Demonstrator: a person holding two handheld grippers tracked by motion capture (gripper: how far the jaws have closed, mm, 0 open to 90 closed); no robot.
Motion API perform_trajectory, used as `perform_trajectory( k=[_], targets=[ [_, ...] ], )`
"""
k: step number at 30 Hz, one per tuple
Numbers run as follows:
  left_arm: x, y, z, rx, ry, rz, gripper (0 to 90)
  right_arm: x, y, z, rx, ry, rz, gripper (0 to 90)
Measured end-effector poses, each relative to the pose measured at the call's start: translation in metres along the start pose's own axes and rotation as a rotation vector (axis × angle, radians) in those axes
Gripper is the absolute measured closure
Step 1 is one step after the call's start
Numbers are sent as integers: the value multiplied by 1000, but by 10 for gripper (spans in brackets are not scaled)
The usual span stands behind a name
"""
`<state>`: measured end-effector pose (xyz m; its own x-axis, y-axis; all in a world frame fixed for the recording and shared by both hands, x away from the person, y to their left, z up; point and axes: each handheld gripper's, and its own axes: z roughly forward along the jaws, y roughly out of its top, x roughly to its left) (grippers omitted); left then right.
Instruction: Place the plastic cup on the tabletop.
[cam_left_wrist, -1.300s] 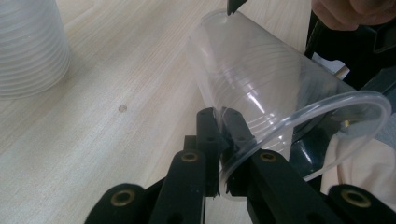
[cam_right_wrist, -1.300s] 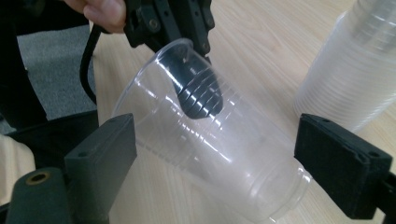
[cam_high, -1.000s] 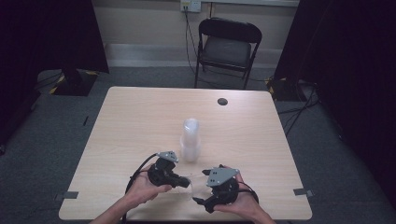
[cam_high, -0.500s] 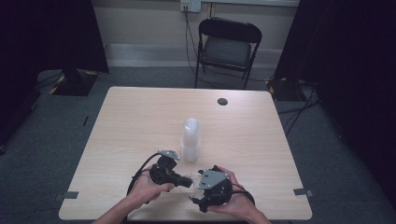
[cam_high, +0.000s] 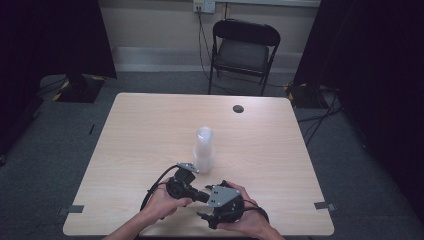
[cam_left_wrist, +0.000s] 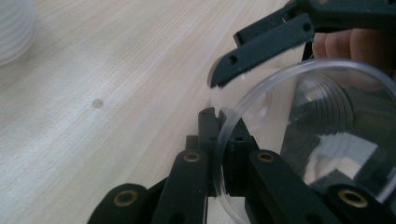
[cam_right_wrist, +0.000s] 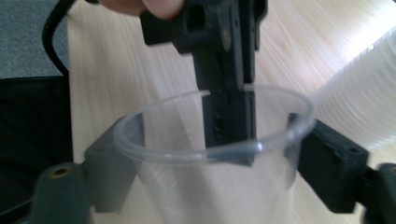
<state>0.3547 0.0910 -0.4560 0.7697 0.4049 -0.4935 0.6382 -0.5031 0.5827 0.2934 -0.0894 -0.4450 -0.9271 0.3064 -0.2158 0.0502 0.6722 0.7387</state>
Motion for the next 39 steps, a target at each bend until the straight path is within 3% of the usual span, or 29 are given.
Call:
perform_trajectory(
  k=[5,8,15,21,25,39],
  targets=[
    [-1,1,2,9,7,8,881,2,1,1,-3,-2,-5,218],
    [-2,2,-3,-27,24,-4,885,2,2,0,-10,-9,0,262],
    [-1,2,-1,-10,26,-15,876,2,3,-1,-5,-14,11,278],
    [-2,0,-4,-46,39,-5,866,-2,5,-3,-21,-6,29,289],
    [-6,-1,-6,-85,83,61,845,-4,4,-3,-27,-24,37,293],
    [-7,-1,-12,-164,82,63,790,-10,1,-8,-43,-47,81,298]
  ],
)
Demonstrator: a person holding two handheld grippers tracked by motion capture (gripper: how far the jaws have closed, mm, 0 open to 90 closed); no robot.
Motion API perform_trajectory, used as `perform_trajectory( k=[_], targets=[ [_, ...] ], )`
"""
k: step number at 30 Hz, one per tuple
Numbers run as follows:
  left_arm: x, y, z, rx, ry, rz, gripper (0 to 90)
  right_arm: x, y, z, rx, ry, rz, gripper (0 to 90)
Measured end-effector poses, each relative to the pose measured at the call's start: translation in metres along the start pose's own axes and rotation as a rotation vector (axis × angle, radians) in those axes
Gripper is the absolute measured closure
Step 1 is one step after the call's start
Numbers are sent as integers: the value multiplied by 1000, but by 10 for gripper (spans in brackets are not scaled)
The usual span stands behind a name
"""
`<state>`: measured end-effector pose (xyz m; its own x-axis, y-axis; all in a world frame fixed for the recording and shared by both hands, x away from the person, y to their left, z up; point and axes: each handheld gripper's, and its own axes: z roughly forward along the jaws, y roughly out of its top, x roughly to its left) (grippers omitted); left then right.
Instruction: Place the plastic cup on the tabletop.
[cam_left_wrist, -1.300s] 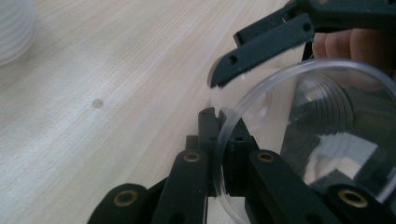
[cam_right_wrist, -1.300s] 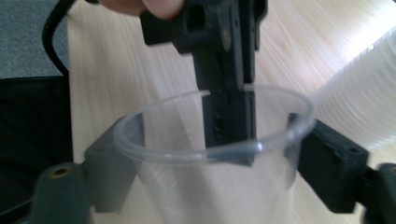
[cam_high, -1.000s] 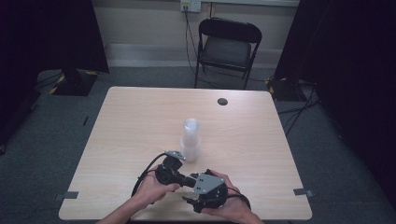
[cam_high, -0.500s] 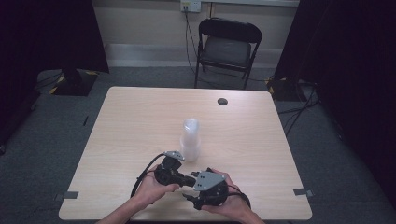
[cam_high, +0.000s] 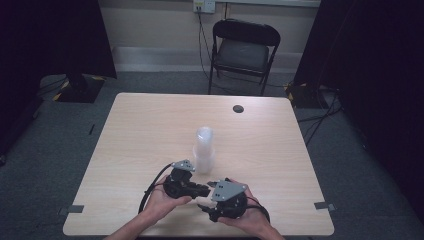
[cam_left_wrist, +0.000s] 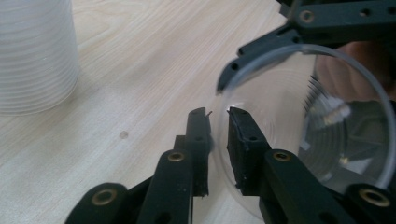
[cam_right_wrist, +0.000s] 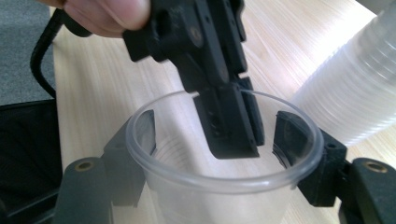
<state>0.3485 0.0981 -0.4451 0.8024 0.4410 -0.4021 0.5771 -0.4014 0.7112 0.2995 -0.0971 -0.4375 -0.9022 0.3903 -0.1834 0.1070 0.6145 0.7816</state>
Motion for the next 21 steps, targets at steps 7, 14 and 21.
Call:
perform_trajectory(
  k=[7,14,21],
  targets=[
    [0,2,-5,-29,-1,11,762,-6,-2,-4,-12,-22,26,299],
    [5,3,-12,-78,-7,5,727,-13,-4,-4,-13,-36,58,299],
    [5,3,-19,-119,-3,1,695,-22,-8,-7,-19,-63,98,300]
  ],
)
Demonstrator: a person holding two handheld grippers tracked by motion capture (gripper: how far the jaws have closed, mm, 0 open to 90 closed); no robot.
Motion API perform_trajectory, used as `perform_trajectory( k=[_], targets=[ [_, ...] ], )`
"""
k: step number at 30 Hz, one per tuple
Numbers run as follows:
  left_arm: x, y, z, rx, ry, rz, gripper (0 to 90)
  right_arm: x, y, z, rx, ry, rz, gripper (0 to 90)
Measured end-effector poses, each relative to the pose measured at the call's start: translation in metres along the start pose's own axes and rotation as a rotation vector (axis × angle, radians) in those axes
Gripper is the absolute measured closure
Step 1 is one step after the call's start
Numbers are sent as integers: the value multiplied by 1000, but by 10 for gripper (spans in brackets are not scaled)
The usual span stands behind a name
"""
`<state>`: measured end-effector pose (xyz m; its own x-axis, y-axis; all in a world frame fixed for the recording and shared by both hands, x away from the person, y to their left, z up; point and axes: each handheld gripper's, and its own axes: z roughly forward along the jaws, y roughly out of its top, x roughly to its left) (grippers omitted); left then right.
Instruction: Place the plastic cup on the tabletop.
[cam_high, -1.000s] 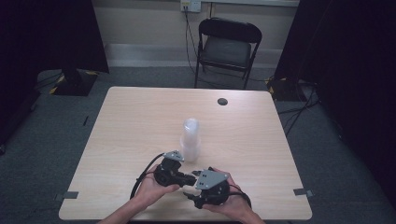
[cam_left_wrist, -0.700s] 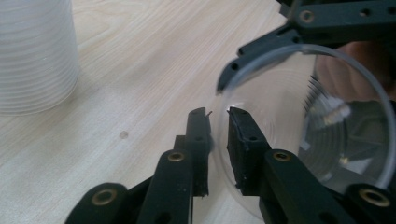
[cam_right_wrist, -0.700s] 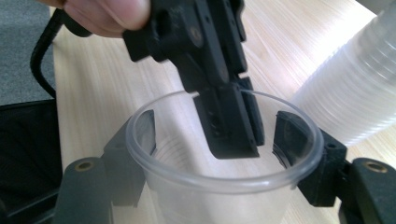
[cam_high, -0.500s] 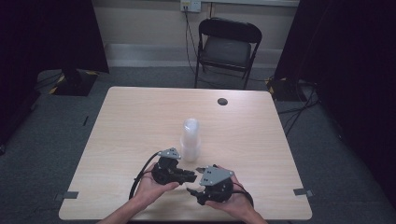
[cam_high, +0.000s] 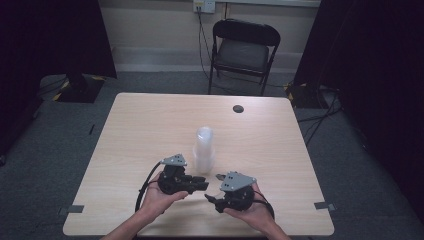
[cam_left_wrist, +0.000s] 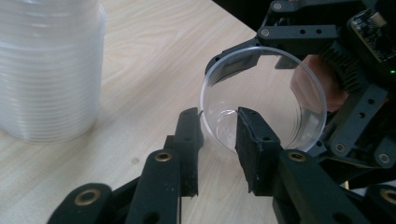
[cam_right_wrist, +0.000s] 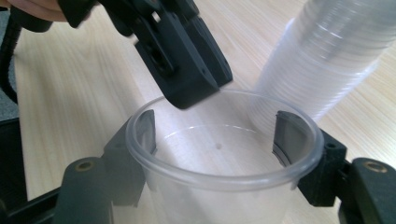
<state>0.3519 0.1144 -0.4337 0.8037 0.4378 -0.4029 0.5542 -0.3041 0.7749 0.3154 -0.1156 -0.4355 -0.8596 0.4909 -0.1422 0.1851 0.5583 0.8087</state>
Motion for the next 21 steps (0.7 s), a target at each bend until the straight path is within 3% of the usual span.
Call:
perform_trajectory(
  k=[8,15,21],
  targets=[
    [-1,-3,-9,-44,40,-2,583,-5,0,-1,-1,-26,25,300],
    [-2,0,-22,-94,149,22,421,-15,-2,-6,-1,-74,66,299],
    [-2,2,-28,-97,210,44,359,-25,-3,-15,-21,-109,117,299]
  ],
)
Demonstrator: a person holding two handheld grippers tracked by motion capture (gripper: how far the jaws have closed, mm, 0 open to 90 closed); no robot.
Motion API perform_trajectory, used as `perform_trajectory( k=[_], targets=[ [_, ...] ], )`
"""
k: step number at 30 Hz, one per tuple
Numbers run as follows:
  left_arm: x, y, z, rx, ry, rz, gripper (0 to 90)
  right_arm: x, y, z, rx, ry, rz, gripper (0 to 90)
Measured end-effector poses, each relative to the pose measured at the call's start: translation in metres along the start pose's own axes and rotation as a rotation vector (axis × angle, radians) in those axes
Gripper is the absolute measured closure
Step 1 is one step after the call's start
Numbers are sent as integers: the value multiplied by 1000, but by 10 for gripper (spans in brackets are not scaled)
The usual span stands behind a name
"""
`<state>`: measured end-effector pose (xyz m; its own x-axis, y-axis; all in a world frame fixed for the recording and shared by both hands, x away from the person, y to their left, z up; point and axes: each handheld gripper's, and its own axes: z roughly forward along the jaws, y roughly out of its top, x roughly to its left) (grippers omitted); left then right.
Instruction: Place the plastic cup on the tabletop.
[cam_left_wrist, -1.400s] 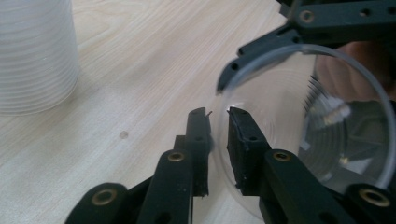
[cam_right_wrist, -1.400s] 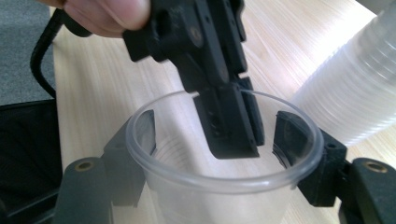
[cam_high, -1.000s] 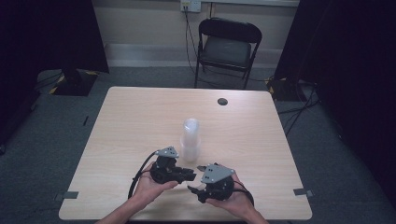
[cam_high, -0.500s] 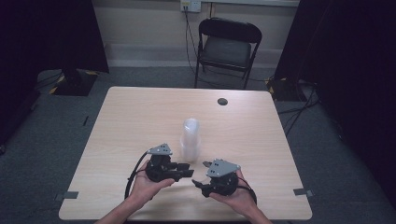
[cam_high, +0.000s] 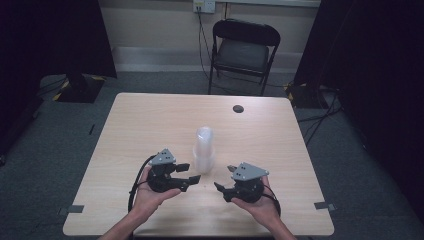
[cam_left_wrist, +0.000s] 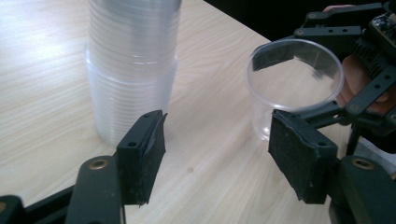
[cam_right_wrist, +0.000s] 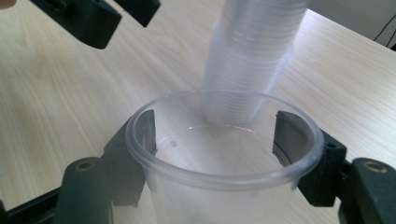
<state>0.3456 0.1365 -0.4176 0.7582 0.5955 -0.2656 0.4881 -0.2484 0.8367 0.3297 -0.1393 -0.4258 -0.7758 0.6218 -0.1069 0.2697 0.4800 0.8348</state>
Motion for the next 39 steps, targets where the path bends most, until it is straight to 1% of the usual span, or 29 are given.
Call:
perform_trajectory(
  k=[1,3,4,5,6,9,11,12,15,17,18,19,20,21,22,24,25,26,30,35,38,39],
  targets=[
    [0,0,0,7,2,5,344,-3,0,-2,-6,4,26,299],
    [1,-3,-1,22,22,24,335,-7,0,-4,-13,-1,46,299],
    [2,-4,-2,28,29,21,331,-9,1,-6,-16,-9,49,299],
    [4,-6,-3,24,30,13,322,-11,1,-7,-18,-13,52,299],
    [4,-7,-5,21,36,14,314,-14,1,-8,-20,-17,64,299],
    [6,-11,-7,26,49,27,303,-21,3,-9,-27,-35,83,299],
    [7,-15,-9,52,67,48,294,-25,6,-7,-28,-46,90,299],
    [8,-17,-11,52,68,49,293,-27,8,-6,-35,-49,92,299],
    [11,-22,-15,26,75,31,286,-32,11,-3,-40,-58,98,299],
    [14,-25,-17,36,88,37,273,-36,13,0,-41,-66,101,299],
    [16,-27,-19,33,99,37,269,-38,13,2,-40,-71,107,299],
    [17,-29,-20,24,105,26,262,-40,13,3,-42,-79,117,299],
    [19,-30,-21,26,105,21,253,-43,14,4,-44,-81,125,299],
    [21,-31,-22,30,111,23,250,-45,14,5,-50,-84,133,299],
    [21,-32,-22,31,118,14,248,-47,15,6,-52,-89,137,299],
    [22,-35,-23,37,130,11,225,-51,16,6,-63,-97,145,299],
    [24,-35,-23,42,134,17,225,-53,17,7,-68,-99,150,299],
    [24,-36,-23,44,134,9,224,-55,18,6,-70,-101,155,299],
    [25,-38,-21,65,133,3,219,-63,23,9,-81,-117,167,299],
    [24,-41,-19,95,133,15,198,-73,27,15,-89,-132,185,299],
    [26,-42,-17,104,135,3,184,-80,30,19,-95,-143,202,300],
    [27,-43,-17,114,135,0,177,-83,32,21,-100,-148,207,300]
  ],
)
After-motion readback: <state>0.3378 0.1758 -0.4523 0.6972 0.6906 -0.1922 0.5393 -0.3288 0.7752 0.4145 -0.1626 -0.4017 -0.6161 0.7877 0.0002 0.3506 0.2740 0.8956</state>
